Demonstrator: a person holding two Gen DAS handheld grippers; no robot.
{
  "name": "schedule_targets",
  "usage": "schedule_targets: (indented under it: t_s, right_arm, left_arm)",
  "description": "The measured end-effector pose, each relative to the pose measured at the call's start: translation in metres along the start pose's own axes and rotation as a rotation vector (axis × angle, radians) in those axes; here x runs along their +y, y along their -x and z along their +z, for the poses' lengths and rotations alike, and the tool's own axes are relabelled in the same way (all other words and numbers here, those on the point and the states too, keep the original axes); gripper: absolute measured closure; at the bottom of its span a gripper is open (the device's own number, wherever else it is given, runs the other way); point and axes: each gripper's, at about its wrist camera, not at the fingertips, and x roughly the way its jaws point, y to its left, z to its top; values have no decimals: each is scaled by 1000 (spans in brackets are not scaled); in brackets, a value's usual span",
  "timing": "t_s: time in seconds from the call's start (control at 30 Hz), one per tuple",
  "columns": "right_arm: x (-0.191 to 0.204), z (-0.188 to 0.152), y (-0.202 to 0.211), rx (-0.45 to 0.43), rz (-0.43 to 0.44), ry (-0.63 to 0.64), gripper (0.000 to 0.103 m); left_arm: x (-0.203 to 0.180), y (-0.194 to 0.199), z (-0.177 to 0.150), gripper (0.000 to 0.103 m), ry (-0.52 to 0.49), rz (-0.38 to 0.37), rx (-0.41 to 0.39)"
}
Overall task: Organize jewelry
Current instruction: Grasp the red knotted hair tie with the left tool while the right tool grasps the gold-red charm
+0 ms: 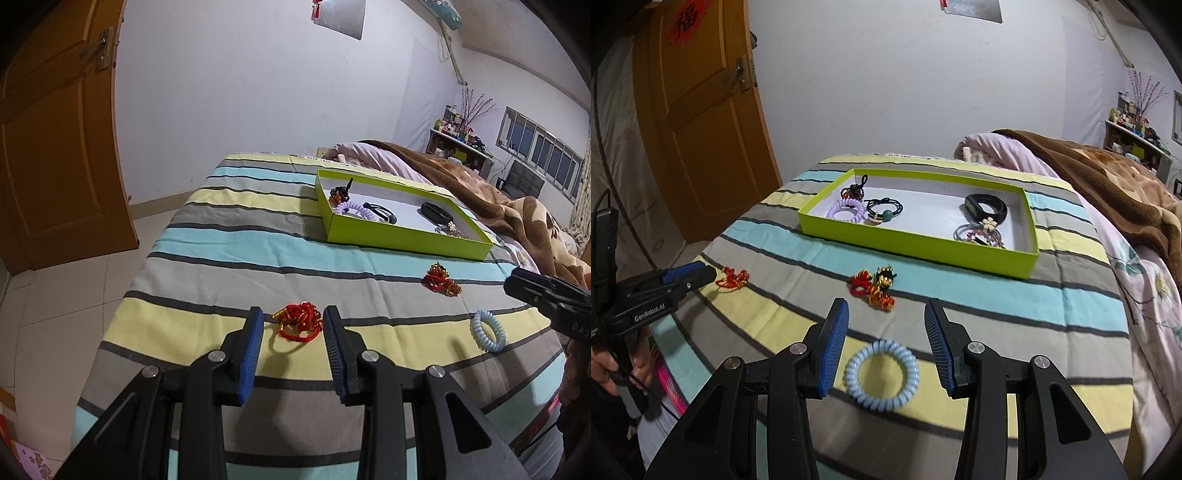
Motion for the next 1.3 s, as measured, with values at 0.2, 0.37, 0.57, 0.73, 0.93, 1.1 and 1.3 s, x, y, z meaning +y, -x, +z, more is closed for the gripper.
schedule_targets:
  t_s: [0.2,0.37,0.57,0.73,0.93,1.1,1.3]
  right_arm:
    - [-3,9,-16,12,4,3,59]
    - [-8,20,-32,30,-4,12,59]
    - [-11,28,-60,96,11,12,68]
    - [-9,29,-80,155,32,17,77]
    - [-4,28,-93,192,39,42,85]
    - [0,28,-95,189,22,62,89]
    - [-3,29,-83,152,26,43,89]
  left_arm:
    - [-1,-18,2,68,0,16,47]
    - [-1,-26,2,68,8,34,62]
    - [-2,-34,4,68,9,34,79]
    - [-3,-36,4,68,2,28,86]
    - [-5,-40,6,73,-11,23,94]
    - [-9,-39,6,83,-35,28,84]
    - [-11,-33,7,87,-40,8,53]
